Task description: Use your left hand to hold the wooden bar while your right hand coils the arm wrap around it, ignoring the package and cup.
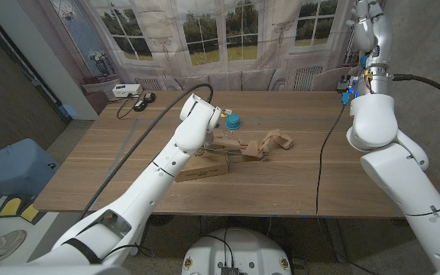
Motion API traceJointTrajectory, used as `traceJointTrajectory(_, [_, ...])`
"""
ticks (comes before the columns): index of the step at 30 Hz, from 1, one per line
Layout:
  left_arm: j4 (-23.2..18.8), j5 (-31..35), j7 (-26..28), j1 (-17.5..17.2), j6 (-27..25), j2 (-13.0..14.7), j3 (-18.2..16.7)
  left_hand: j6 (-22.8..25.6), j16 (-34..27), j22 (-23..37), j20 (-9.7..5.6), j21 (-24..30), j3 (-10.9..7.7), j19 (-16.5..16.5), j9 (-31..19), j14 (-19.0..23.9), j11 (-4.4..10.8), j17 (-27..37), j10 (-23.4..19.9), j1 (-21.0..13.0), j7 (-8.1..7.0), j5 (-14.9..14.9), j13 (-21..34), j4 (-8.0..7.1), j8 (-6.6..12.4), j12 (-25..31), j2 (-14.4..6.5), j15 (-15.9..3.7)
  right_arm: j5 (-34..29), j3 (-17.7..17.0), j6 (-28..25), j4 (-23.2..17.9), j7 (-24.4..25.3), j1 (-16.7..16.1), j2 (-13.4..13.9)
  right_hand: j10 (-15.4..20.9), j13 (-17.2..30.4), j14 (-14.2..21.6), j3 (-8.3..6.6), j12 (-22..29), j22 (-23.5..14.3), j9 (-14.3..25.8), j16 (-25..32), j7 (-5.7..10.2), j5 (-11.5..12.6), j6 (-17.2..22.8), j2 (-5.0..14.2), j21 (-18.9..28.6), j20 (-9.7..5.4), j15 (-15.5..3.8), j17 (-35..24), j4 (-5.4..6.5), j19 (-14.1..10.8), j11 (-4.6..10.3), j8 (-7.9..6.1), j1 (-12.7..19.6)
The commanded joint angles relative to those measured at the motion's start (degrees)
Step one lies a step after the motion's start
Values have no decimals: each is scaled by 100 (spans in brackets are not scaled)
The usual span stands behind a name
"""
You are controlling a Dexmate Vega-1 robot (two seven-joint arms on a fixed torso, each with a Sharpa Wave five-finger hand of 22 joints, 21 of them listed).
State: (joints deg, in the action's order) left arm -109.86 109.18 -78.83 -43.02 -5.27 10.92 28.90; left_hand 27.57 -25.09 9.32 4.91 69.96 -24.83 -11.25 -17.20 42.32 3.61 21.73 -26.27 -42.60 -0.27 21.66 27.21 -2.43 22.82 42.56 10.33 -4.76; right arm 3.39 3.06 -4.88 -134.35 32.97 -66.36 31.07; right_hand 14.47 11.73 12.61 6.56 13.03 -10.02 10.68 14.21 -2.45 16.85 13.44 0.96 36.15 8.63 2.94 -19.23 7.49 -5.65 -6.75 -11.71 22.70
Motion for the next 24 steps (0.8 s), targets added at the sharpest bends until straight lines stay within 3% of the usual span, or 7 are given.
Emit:
traceJointTrajectory(1, [97, 1459, -13, -349, 1204, -1135, -488, -692, 537, 33, 340, -780, 558, 630, 192, -1025, -149, -279, 708, 69, -224, 212, -271, 101, -443, -666, 24, -75, -170, 3, 288, 61, -39, -31, -104, 76, -3, 76, 13, 22, -7, -3, 39, 10, -23, 88, 22, -17, 26, -24, -1, -9, -56, 15, -37, 11])
traceJointTrajectory(6, [21, 1373, -13, -334, 1090, -928, -341, -1987, 1200, 59, 511, -1782, 1351, 1562, 456, -2850, -362, -574, 1923, 67, -379, 488, -517, 202, -1114, -1651, -73, 555, -230, 22, 295, 53, -28, -21, -165, 96, -4, 122, 15, 19, -9, -3, 52, 16, -30, 98, 34, -20, 21, -49, 14, -16, -106, 41, -30, 16])
traceJointTrajectory(12, [-171, 1131, -13, -311, 796, -619, -184, -2601, 1353, 72, 665, -2411, 2023, 2212, 542, -3821, -604, -699, 2520, 344, -202, 733, -591, 133, -1202, -2113, 1, 988, -327, 54, 333, 52, -36, -11, -200, 145, -4, 189, 16, 24, -11, -4, 72, 42, -37, 130, 54, -25, 6, -88, 32, -26, -164, 45, -30, 24])
traceJointTrajectory(19, [-363, 541, -13, -373, 387, -572, -383, -2821, 1249, 101, 582, -2802, 3199, 2206, 568, -4030, -599, -779, 2620, 1646, -248, 871, -571, -439, -1177, -2272, 11, 963, -372, 67, 346, 33, -45, -28, -255, 184, -5, 221, 15, 28, -13, -4, 81, 53, -43, 176, 77, -35, -13, -99, 45, -28, -197, 92, -37, 24])
traceJointTrajectory(22, [-485, 53, -13, -323, 51, -260, -279, -2857, 1216, 104, 599, -2940, 3619, 2235, 579, -4054, -561, -803, 2627, 2144, -311, 879, -567, -634, -1162, -2309, -11, 915, -386, 76, 345, 26, -58, -31, -268, 190, -5, 228, 17, 25, -13, -5, 82, 52, -45, 187, 87, -39, -13, -105, 50, -27, -212, 88, -37, 20])
traceJointTrajectory(23, [-530, -105, -13, -333, -48, -227, -301, -2881, 1215, 106, 633, -3015, 3798, 2291, 584, -4089, -568, -813, 2672, 2380, -345, 874, -566, -704, -1161, -2342, -26, 907, -384, 84, 322, 16, -50, -26, -287, 191, -5, 229, 17, 24, -13, -5, 82, 55, -46, 191, 91, -42, -13, -114, 51, -26, -212, 103, -37, 19])
traceJointTrajectory(24, [-570, -264, -13, -358, -209, -223, -342, -2923, 1206, 113, 693, -3158, 4236, 2316, 597, -4158, -643, -836, 2688, 3068, -391, 888, -574, -805, -1162, -2389, -99, 886, -387, 74, 338, 19, -85, -35, -260, 193, -5, 234, 17, 23, -14, -5, 84, 59, -47, 189, 95, -44, -12, -116, 53, -26, -215, 122, -34, 17])
